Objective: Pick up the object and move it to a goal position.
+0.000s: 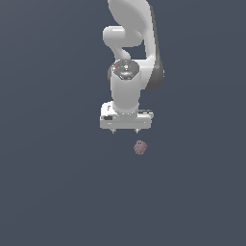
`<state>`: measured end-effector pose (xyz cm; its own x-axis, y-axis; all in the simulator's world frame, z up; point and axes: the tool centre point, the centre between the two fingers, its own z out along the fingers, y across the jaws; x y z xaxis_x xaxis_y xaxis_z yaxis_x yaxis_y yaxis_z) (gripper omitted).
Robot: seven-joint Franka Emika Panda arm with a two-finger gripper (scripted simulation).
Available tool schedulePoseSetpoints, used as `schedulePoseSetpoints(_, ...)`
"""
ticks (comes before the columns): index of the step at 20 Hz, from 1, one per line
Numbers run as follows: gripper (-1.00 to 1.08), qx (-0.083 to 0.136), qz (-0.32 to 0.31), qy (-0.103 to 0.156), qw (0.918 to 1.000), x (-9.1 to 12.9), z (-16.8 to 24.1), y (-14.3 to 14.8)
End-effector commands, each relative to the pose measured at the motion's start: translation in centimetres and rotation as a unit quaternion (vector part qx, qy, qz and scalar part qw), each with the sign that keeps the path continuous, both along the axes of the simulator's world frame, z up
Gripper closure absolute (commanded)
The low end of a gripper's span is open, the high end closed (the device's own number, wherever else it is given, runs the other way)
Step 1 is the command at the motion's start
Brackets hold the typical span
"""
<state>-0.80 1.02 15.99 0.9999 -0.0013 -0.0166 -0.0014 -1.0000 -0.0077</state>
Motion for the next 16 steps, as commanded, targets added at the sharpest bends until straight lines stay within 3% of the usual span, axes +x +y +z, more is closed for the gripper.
schedulePoseSetpoints(1,-0.92,0.0,0.0,0.0,1.0,0.0,0.0,0.0)
schedulePoseSetpoints(10,-0.92,0.014,0.004,0.025,0.9996,-1.1,-1.6,1.5)
schedulePoseSetpoints(16,-0.92,0.014,0.0,0.024,0.9996,-1.1,-1.6,1.6)
